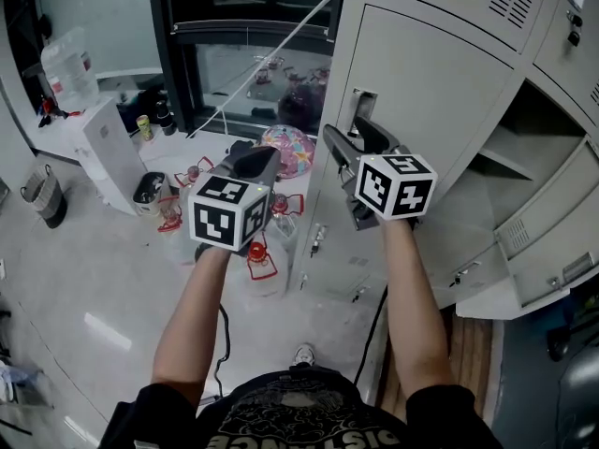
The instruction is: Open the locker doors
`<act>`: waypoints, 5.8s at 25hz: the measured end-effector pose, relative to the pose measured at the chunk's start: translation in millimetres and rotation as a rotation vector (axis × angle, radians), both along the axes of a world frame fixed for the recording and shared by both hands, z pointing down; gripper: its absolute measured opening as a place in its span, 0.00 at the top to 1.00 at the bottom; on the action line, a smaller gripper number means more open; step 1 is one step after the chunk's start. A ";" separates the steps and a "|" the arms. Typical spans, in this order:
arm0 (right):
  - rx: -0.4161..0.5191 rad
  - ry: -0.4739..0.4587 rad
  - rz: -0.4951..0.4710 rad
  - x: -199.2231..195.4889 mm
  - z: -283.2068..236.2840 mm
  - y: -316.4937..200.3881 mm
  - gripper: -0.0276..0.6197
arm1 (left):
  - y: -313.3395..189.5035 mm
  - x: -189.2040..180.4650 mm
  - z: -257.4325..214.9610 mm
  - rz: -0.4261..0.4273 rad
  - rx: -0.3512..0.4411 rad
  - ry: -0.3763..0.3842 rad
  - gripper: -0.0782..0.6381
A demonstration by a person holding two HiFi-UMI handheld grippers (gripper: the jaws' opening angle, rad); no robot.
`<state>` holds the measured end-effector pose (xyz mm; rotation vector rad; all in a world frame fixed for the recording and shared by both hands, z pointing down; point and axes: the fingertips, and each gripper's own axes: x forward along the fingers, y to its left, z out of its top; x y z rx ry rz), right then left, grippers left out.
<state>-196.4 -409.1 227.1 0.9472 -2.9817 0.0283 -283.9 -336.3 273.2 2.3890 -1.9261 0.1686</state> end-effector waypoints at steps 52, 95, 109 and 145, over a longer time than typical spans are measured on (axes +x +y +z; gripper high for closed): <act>-0.008 0.007 0.121 84.9 -3.0 133.0 0.59 | 91.1 83.5 3.5 0.224 0.007 0.028 0.89; 0.006 -0.070 -0.055 299.9 -5.1 155.1 0.73 | 80.0 319.1 -5.9 0.219 0.001 -0.021 0.89; 0.004 -0.093 0.008 359.2 -4.7 132.0 0.77 | 74.6 355.7 -4.3 0.182 0.001 -0.036 0.88; 0.008 -0.100 0.395 358.4 10.5 174.8 0.73 | 118.5 266.9 13.1 0.284 -0.039 -0.024 0.88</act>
